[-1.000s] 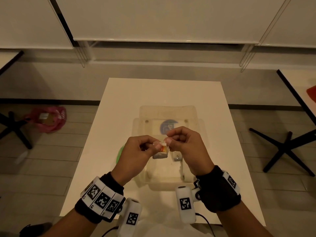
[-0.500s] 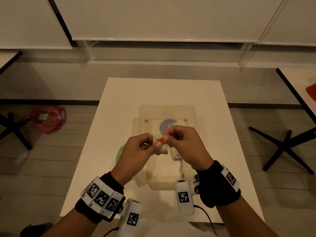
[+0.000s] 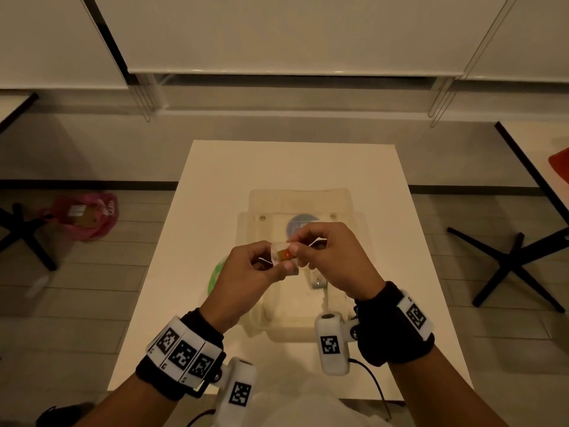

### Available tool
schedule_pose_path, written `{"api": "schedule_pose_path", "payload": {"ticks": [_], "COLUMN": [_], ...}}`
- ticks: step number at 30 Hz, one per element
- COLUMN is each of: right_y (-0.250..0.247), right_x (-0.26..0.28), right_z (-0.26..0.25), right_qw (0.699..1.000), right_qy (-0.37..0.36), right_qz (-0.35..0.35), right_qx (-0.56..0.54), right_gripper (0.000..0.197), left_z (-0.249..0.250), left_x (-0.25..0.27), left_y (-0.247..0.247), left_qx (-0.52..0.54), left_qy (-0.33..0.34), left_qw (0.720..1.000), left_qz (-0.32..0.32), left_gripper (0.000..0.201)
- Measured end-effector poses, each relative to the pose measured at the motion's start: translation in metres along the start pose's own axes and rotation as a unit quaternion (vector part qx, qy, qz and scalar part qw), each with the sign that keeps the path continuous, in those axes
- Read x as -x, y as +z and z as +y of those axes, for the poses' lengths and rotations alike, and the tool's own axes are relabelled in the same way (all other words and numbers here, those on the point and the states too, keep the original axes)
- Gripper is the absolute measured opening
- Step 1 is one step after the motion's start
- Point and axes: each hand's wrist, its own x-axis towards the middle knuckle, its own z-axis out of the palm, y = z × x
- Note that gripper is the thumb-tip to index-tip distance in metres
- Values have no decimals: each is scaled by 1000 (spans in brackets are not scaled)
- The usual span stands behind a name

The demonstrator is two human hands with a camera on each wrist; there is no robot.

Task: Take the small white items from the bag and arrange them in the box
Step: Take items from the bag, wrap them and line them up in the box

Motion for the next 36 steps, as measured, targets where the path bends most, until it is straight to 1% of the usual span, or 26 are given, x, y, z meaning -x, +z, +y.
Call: {"api": "schedule_pose_path", "payload": {"ticks": [2,6,8,10,13,15,17,18,19,21,22,24,26,28,32,36], "right_y": [0,-3,-4,-5,-9,-13,-16,-17,-17,-13,-10,-5,-1,3,9,12], "right_x": [-1,1,2,1,-2,-7,-15,-19,-23,-31,-35,-40,-44,-47,-54,-61], "right_z": [1,1,1,0,6,17,36,48,61,87,100,120,136,148,167,180], "right_qw": [1000,1000,999,994,977,973,971,967,962,949,942,928,917,910,894,882], "right_qy": [0,8,8,0,5,22,55,74,94,136,156,191,218,239,257,265], "right_qz": [4,3,-6,-16,-44,-52,-50,-50,-53,-60,-62,-69,-88,-107,-131,-122], "right_qx": [31,29,47,110,207,223,229,239,251,277,290,312,321,322,342,370], "right_gripper": [7,8,7,9,9,7,4,3,3,6,7,5,12,14,18,17], "left_z": [-3,-9,-11,-13,-15,-22,-29,-32,-36,-46,-53,-69,-90,-114,-163,-204], "left_x": [-1,-4,-5,-6,-6,-6,-3,0,3,12,16,24,33,44,68,89], "left_y": [0,-1,-1,1,3,1,-4,-6,-10,-19,-26,-41,-56,-68,-87,-98], "left_qx": [-12,-30,-35,-39,-23,-58,-90,-96,-101,-119,-134,-186,-234,-259,-289,-320], "left_qy": [-2,9,9,6,-9,-18,-24,-28,-31,-55,-72,-114,-163,-209,-293,-350], "left_qw": [1000,999,999,999,1000,997,993,993,993,991,985,963,937,919,886,856], "left_qz": [7,23,33,35,9,37,71,67,47,-30,-76,-157,-199,-209,-215,-208], "left_gripper": [10,15,15,15,12,14,9,5,4,7,8,12,16,18,18,19]}}
